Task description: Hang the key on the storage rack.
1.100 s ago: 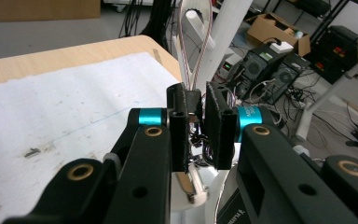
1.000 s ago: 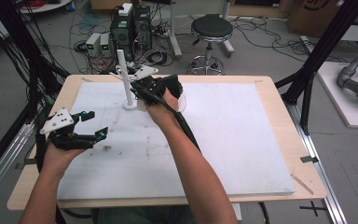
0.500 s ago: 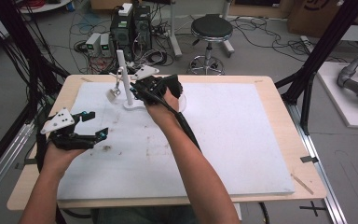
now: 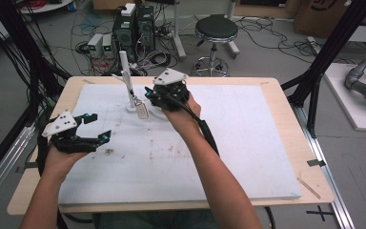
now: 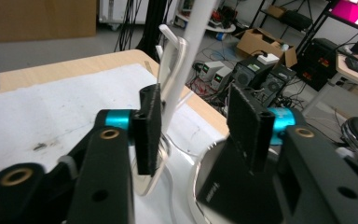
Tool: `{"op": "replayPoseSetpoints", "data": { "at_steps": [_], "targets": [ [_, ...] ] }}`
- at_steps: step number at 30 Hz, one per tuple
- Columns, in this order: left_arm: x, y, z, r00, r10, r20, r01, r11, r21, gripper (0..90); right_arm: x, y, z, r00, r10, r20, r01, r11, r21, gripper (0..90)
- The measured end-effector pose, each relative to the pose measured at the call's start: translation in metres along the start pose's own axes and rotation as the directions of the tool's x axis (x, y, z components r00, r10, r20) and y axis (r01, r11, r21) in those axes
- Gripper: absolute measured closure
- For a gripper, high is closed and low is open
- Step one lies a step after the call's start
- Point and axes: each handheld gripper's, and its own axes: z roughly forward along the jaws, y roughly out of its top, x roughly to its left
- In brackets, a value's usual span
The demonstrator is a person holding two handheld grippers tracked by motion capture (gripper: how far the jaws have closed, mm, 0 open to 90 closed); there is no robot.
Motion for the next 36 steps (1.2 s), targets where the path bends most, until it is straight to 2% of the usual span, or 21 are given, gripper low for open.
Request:
{"op": "replayPoseSetpoints", "data": {
  "at_steps": [4, 6, 7, 9, 10, 11, 12, 14, 15, 16, 17, 18, 21, 26, 32, 36],
  "targets": [
    [-0.002, 0.0, 0.002, 1.0, 0.002, 0.004, -0.002, 1.0, 0.006, 18.8, -0.014, -0.016, -0.025, 0.9993, 0.036, 0.003, -0.036, 0.999, 0.005, 49.9],
    [-0.002, 0.001, 0.002, 1.0, 0.002, 0.007, -0.002, 1.0, 0.005, 18.8, -0.022, -0.026, -0.039, 0.9972, 0.074, -0.009, -0.074, 0.997, -0.005, 46.2],
    [-0.003, 0.001, 0.002, 1.0, 0.003, 0.008, -0.003, 1.0, 0.006, 18.8, -0.025, -0.03, -0.046, 0.9963, 0.084, -0.017, -0.084, 0.996, 0.008, 44.8],
    [-0.003, 0.0, 0.003, 1.0, 0.0, 0.006, 0.0, 1.0, 0.007, 18.8, -0.031, -0.041, -0.06, 0.9962, 0.085, -0.016, -0.085, 0.996, -0.01, 44.3],
    [-0.003, 0.0, 0.003, 1.0, 0.0, 0.006, 0.0, 1.0, 0.007, 18.8, -0.031, -0.041, -0.06, 0.9962, 0.085, -0.016, -0.085, 0.996, -0.01, 44.3],
    [-0.003, 0.0, 0.004, 1.0, -0.002, 0.006, 0.002, 1.0, 0.006, 18.8, -0.034, -0.046, -0.068, 0.996, 0.088, -0.017, -0.088, 0.996, -0.017, 43.0],
    [-0.003, 0.0, 0.004, 1.0, -0.005, 0.006, 0.005, 1.0, 0.006, 18.8, -0.04, -0.056, -0.082, 0.9941, 0.108, -0.006, -0.108, 0.994, -0.015, 41.4],
    [-0.003, 0.0, 0.004, 0.9999, -0.007, 0.008, 0.007, 1.0, 0.004, 18.8, -0.047, -0.067, -0.096, 0.9917, 0.129, -0.001, -0.129, 0.991, -0.031, 40.0],
    [-0.003, 0.0, 0.004, 0.9999, -0.007, 0.009, 0.007, 1.0, 0.004, 18.8, -0.047, -0.067, -0.096, 0.9917, 0.129, -0.001, -0.129, 0.991, -0.031, 40.0],
    [-0.004, 0.0, 0.005, 0.9999, -0.008, 0.008, 0.008, 1.0, 0.005, 18.7, -0.053, -0.077, -0.108, 0.9877, 0.156, 0.011, -0.155, 0.987, -0.033, 37.7],
    [-0.004, 0.0, 0.005, 0.9999, -0.008, 0.012, 0.008, 1.0, 0.003, 18.7, -0.053, -0.077, -0.108, 0.9877, 0.156, 0.011, -0.155, 0.987, -0.033, 37.7],
    [-0.004, 0.001, 0.006, 0.9999, -0.009, 0.014, 0.008, 1.0, 0.003, 18.7, -0.058, -0.086, -0.118, 0.9831, 0.183, 0.015, -0.182, 0.982, -0.046, 36.8],
    [-0.005, 0.001, 0.009, 0.9997, -0.011, 0.021, 0.011, 0.9999, 0.003, 18.7, -0.064, -0.098, -0.129, 0.9763, 0.217, 0.003, -0.216, 0.975, -0.048, 32.7],
    [-0.006, 0.003, 0.012, 0.9995, -0.015, 0.026, 0.015, 0.9999, -0.001, 18.7, -0.066, -0.116, -0.145, 0.97, 0.243, 0.012, -0.241, 0.968, -0.065, 30.7],
    [-0.004, 0.003, 0.013, 0.9992, -0.024, 0.033, 0.024, 0.9996, -0.011, 18.6, -0.068, -0.137, -0.158, 0.9664, 0.253, 0.046, -0.25, 0.966, -0.059, 27.5],
    [-0.004, 0.003, 0.014, 0.9989, -0.025, 0.039, 0.025, 0.9996, -0.011, 18.6, -0.074, -0.157, -0.17, 0.9564, 0.283, 0.073, -0.278, 0.958, -0.069, 24.7]
  ]
}}
